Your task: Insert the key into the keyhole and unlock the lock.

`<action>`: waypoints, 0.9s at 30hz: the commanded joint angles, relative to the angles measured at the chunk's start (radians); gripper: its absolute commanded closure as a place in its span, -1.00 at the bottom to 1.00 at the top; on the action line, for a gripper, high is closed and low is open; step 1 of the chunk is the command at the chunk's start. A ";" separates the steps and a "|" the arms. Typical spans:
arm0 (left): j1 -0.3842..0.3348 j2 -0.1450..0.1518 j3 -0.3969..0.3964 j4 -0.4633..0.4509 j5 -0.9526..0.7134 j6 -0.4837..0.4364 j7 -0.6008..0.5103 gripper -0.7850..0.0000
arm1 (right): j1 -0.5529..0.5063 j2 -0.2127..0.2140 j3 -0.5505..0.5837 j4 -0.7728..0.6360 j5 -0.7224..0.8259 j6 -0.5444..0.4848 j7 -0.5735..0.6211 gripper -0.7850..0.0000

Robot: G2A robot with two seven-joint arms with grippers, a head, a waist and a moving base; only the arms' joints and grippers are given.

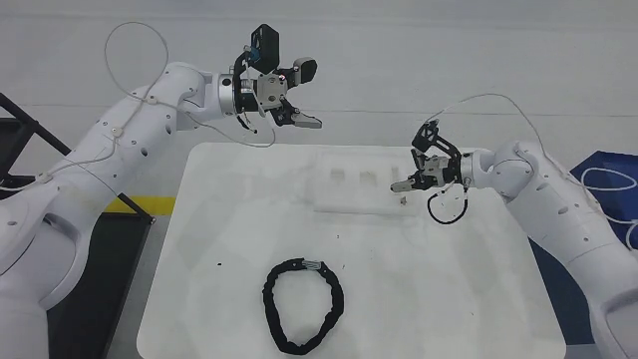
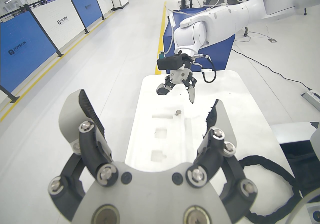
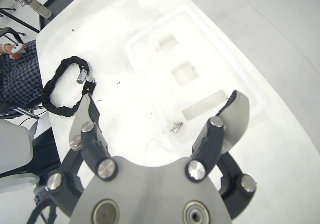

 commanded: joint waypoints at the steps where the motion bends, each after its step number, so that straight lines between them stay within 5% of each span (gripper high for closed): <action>1: 0.000 0.000 0.000 0.000 0.000 0.000 0.000 -1.00 | -0.006 -0.005 -0.007 -0.013 -0.019 0.059 0.011 -1.00; 20: 0.000 0.000 0.000 0.000 0.000 0.000 0.000 -1.00 | -0.123 -0.004 0.044 -0.211 0.040 0.660 0.227 -1.00; 27: 0.000 0.000 0.000 0.000 0.000 0.000 0.000 -1.00 | -0.168 0.010 0.092 -0.274 0.033 0.786 0.244 -1.00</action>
